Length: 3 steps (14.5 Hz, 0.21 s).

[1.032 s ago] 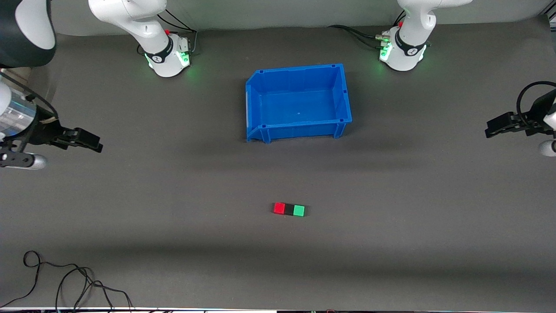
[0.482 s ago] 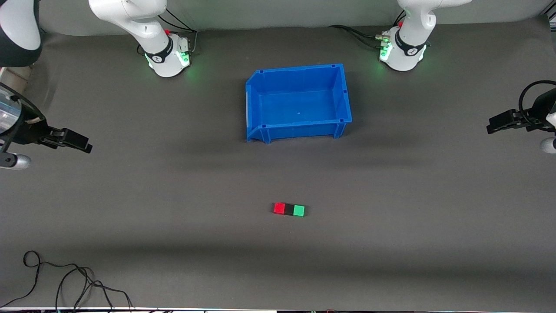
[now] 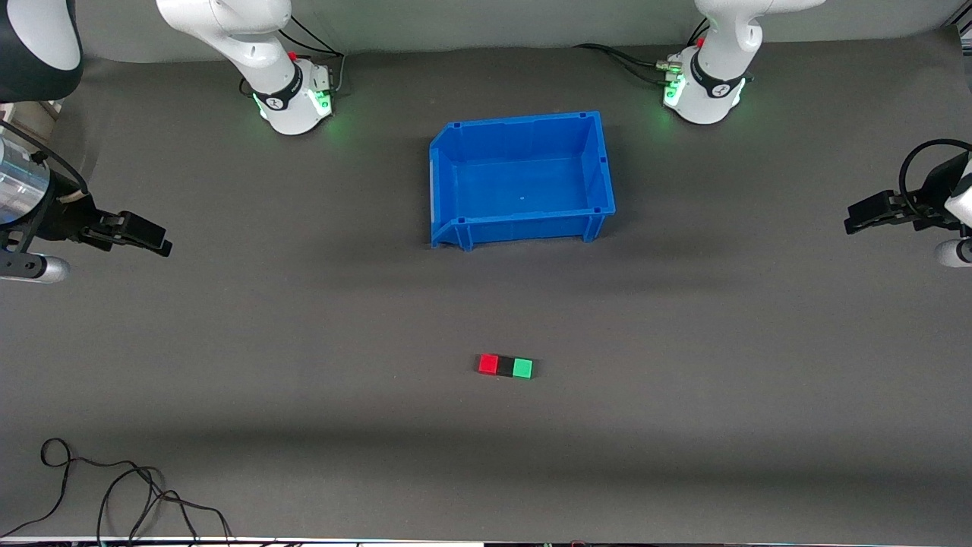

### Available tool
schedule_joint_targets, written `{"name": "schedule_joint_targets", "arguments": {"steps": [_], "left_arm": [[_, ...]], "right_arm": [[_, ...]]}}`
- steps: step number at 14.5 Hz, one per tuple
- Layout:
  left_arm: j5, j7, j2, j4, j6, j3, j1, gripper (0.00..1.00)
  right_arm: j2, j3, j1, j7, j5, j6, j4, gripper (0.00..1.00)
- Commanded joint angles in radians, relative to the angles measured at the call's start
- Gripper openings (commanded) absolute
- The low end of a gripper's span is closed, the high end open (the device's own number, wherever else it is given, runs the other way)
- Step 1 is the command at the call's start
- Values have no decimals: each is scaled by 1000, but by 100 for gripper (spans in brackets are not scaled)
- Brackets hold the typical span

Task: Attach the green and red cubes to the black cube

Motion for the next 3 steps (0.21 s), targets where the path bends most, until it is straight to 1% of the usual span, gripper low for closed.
{"name": "schedule_joint_targets", "arguments": {"steps": [1, 3], "left_arm": [[-2, 15, -25, -11, 9, 3, -4, 100], [-2, 15, -22, -12, 6, 3, -1, 100]], "right_arm": [[-15, 6, -4, -5, -21, 12, -15, 100], [-13, 6, -4, -5, -21, 12, -15, 100]]}}
